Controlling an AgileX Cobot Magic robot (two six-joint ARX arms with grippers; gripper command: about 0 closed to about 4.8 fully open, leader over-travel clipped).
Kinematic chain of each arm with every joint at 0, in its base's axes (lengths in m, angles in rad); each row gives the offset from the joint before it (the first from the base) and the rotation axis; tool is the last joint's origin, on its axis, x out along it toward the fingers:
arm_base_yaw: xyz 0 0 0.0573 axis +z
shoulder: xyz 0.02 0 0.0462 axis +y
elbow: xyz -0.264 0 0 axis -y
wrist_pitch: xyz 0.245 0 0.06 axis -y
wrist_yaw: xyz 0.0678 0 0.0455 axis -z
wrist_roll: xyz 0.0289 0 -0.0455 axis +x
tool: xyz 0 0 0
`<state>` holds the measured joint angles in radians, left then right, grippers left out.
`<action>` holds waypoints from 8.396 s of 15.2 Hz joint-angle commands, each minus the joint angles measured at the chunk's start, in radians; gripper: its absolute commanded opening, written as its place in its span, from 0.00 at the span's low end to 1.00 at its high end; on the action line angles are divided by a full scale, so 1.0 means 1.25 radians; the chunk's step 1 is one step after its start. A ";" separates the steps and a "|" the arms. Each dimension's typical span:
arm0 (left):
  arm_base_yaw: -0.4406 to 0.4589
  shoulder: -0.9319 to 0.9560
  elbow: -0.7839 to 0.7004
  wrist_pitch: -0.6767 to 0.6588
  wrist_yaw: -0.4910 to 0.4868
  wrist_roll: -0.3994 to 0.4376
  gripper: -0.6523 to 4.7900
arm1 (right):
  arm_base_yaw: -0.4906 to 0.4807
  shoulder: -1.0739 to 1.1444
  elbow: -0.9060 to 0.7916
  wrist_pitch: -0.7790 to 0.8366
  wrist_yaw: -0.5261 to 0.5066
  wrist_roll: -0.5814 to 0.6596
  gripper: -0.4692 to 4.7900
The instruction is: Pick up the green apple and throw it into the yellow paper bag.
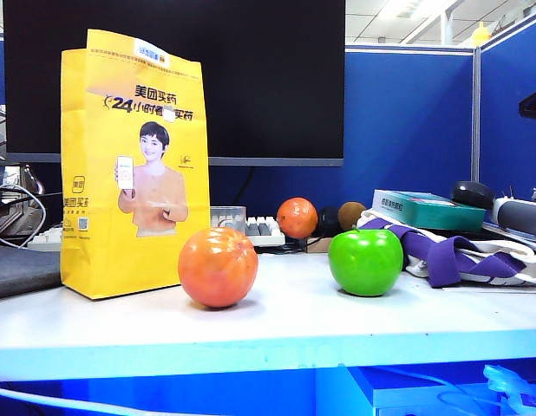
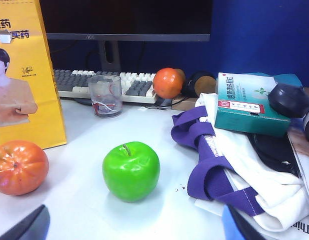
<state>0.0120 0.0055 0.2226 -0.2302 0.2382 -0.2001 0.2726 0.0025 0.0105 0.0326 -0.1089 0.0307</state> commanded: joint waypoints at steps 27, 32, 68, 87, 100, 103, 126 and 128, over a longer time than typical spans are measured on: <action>-0.381 0.729 0.551 -0.020 -0.097 0.286 1.00 | 0.004 0.774 0.605 -0.078 -0.008 0.016 1.00; -0.497 0.737 0.551 -0.013 -0.139 0.262 1.00 | 0.004 0.978 0.721 -0.101 -0.118 0.015 1.00; -0.587 0.855 0.555 0.037 -0.165 0.226 1.00 | 0.059 1.384 0.941 -0.179 -0.146 -0.026 0.36; -0.262 0.758 0.780 -0.242 -0.270 0.344 1.00 | 0.175 1.442 1.623 -0.400 -0.564 0.030 0.29; -0.168 0.736 0.779 -0.233 -0.026 0.306 1.00 | 0.221 1.735 1.910 -0.336 -0.540 0.096 0.27; -0.168 0.743 0.779 -0.230 -0.025 0.305 1.00 | 0.222 1.749 1.910 -0.306 -0.535 0.103 0.27; -0.166 0.475 0.730 -0.275 -0.114 0.346 1.00 | 0.135 1.288 1.909 -0.739 -0.396 -0.278 1.00; -0.165 0.444 0.683 -0.277 -0.101 0.347 1.00 | 0.135 1.215 1.909 -0.740 -0.362 -0.294 1.00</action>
<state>-0.1978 0.5747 1.0904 -0.5797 0.0944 0.2321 0.4397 1.5616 2.3917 -0.8993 -0.5972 -0.3191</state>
